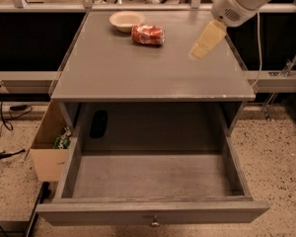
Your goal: Place coke can into top drawer
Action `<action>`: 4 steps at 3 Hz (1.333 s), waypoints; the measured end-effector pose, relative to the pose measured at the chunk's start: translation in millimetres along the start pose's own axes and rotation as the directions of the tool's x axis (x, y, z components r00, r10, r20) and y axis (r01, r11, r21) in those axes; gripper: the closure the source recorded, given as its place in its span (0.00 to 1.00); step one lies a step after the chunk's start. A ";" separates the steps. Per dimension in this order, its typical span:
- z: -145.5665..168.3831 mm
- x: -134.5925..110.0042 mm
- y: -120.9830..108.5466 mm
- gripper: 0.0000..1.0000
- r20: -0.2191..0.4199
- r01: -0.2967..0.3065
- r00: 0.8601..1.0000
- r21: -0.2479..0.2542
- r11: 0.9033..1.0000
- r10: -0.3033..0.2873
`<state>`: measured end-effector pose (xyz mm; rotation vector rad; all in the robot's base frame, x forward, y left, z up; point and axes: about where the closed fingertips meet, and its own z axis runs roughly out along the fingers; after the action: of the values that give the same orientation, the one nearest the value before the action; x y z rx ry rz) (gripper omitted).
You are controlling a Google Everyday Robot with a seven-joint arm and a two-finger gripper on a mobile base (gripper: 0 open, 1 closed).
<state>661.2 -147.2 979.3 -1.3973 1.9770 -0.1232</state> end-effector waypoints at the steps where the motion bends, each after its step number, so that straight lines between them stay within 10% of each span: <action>1: 48.4 -35.3 -10.7 0.00 0.062 0.020 0.998 -0.014 1.000 -0.019; 4: 187.5 -115.7 -41.6 0.00 0.231 0.038 0.973 -0.051 0.998 -0.025</action>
Offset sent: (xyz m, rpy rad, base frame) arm 0.1339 0.1251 -0.0505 0.1304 -0.0431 0.1419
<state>824.0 -7.7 913.8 -1.4103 1.7794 0.0768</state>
